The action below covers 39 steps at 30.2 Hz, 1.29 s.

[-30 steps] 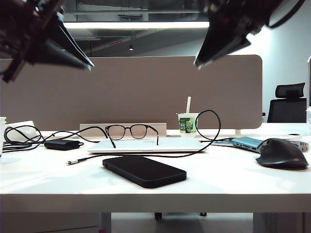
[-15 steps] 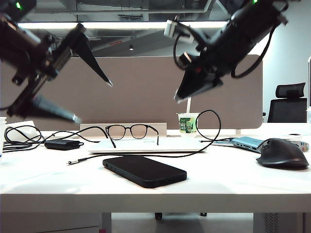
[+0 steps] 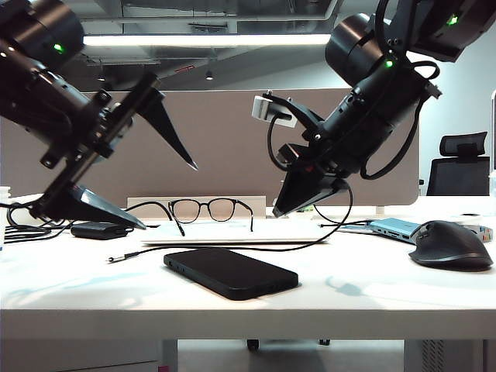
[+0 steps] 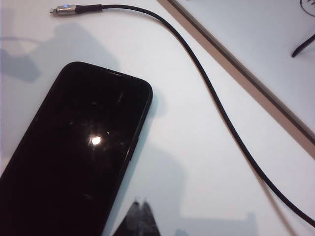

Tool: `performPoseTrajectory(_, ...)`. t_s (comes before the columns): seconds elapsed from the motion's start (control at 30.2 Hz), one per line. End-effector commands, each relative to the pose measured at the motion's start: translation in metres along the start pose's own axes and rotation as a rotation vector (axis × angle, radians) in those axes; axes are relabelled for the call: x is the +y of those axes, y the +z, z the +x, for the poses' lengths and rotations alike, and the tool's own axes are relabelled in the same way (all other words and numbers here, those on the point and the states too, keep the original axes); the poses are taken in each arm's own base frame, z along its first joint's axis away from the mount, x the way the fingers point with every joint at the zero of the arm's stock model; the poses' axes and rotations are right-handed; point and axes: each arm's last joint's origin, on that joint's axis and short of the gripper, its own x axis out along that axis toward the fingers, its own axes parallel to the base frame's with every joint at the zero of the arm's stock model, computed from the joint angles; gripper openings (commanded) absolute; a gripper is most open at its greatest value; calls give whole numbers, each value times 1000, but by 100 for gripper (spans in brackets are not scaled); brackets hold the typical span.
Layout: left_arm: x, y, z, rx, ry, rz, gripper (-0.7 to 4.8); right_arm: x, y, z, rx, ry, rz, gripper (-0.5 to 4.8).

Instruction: Pick up the black phone, pick up the charger plug, insert the charger plug into the phone's charging port, and finally place the connected phone back on the desk.

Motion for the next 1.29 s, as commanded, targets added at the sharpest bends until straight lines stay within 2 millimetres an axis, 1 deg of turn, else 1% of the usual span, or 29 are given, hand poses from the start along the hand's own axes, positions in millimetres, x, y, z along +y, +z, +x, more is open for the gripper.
performPoseTrajectory(0.03,-7,-4,9,8,-12,32,479,-1,2,4,-26,-1,-13,-5)
performPoseTrajectory(0.27,-9,-12,24,8,26,7,479,-3,-3,12,-16,2,-12,-5)
performPoseTrajectory(0.5,-8,-11,25,-29,55,-6,479,-4,-7,18,-3,7,-7,-5)
performPoseTrajectory(0.9,2,-13,45,40,28,-106,479,-4,-9,20,12,12,-34,-5)
performPoseTrajectory(1.29,12,-15,57,81,42,-165,479,-4,-21,35,47,65,-35,-5)
